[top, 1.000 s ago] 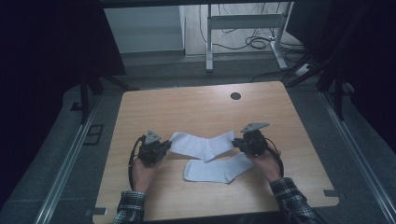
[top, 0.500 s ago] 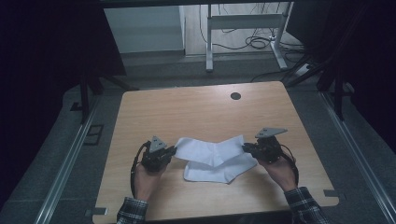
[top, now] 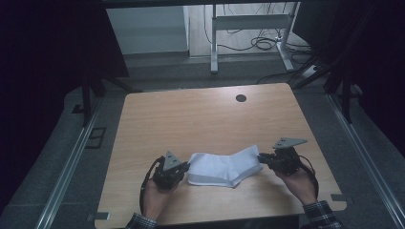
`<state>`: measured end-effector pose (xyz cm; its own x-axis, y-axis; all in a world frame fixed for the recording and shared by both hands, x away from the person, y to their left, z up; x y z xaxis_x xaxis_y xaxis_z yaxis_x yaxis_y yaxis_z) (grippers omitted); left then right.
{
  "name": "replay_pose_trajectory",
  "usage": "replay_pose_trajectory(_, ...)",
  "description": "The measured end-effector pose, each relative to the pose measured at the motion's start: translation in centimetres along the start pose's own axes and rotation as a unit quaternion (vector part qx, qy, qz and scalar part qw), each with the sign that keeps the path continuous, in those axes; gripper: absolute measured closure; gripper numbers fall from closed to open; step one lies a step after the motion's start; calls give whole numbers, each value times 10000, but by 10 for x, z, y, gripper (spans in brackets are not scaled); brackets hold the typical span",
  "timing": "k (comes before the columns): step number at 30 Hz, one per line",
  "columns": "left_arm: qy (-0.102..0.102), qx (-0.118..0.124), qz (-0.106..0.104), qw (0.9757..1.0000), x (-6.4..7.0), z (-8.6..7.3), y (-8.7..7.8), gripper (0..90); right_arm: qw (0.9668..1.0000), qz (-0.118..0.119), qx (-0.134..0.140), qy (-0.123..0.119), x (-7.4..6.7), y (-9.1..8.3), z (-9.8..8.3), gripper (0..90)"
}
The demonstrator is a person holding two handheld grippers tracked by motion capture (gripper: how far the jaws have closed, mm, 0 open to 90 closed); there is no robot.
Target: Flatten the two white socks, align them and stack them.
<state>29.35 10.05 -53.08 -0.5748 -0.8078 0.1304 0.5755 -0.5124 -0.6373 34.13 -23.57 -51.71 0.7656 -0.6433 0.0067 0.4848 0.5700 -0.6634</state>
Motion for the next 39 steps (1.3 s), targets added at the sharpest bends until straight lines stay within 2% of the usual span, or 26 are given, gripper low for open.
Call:
replay_pose_trajectory(4,80,-52,-81,9999,14,-7,-2,858,10000,33,-46,31,1,-4,-5,796)
replay_pose_trajectory(7,126,-148,-84,9998,22,-13,1,858,9998,100,-177,59,1,0,-9,795)
replay_pose_trajectory(10,200,-252,-12,9995,23,-16,5,857,9995,104,-310,23,1,6,-12,793)
replay_pose_trajectory(13,245,-402,102,9988,24,-21,12,857,9981,40,-616,-32,0,16,-18,792)
replay_pose_trajectory(14,250,-511,238,9981,21,-24,16,851,9975,10,-711,-49,1,19,-21,780)
replay_pose_trajectory(16,223,-546,274,9979,20,-25,17,824,9974,-13,-720,-49,2,20,-22,763)
replay_pose_trajectory(17,190,-606,328,9974,18,-27,19,824,9974,-57,-714,-26,3,21,-23,735)
replay_pose_trajectory(18,190,-624,386,9971,17,-27,20,711,9973,-182,-707,-54,7,23,-24,683)
replay_pose_trajectory(19,154,-580,414,9973,17,-27,20,642,9973,-214,-696,-44,8,23,-25,665)
replay_pose_trajectory(21,111,-429,421,9981,17,-24,17,545,9978,-299,-587,-38,10,20,-23,638)
replay_pose_trajectory(22,59,-290,419,9987,17,-21,15,545,9978,-299,-587,-38,10,20,-23,638)
replay_pose_trajectory(23,28,-163,422,9990,16,-17,12,493,9983,-387,-433,-60,11,15,-20,623)
replay_pose_trajectory(27,-162,33,377,9992,12,-12,9,479,9985,-491,-252,-41,12,12,-15,601)
replay_pose_trajectory(30,-369,-118,280,9989,4,-16,19,480,9983,-470,-338,-80,10,19,-14,580)
replay_pose_trajectory(31,-369,-118,280,9989,4,-16,19,480,9981,-455,-406,-123,9,22,-15,569)
replay_pose_trajectory(32,-489,-220,235,9983,1,-19,25,480,9977,-470,-463,-155,8,26,-15,561)
replay_pose_trajectory(34,-516,-270,239,9980,0,-20,27,481,9973,-489,-504,-204,8,29,-16,557)
replay_pose_trajectory(35,-541,-365,291,9974,-2,-23,30,482,9964,-489,-634,-286,7,34,-18,548)
replay_pose_trajectory(37,-553,-404,292,9972,-4,-24,31,502,9957,-483,-735,-307,8,39,-22,543)
replay_pose_trajectory(38,-553,-404,292,9972,-4,-24,31,513,9957,-483,-735,-307,8,39,-22,543)
replay_pose_trajectory(39,-574,-423,284,9971,-4,-25,32,523,9965,-402,-699,-205,9,40,-23,535)
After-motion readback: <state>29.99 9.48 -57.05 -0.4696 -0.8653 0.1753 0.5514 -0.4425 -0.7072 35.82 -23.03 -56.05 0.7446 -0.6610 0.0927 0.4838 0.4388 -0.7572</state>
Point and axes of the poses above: each handheld gripper's, and its own axes: y roughly forward along the jaws, z roughly out of its top, x roughly to its right, the point moved 5 cm from there along y, roughly forward along the jaws, and after that the axes turned 8 degrees about -y, right-handed, at the moved point
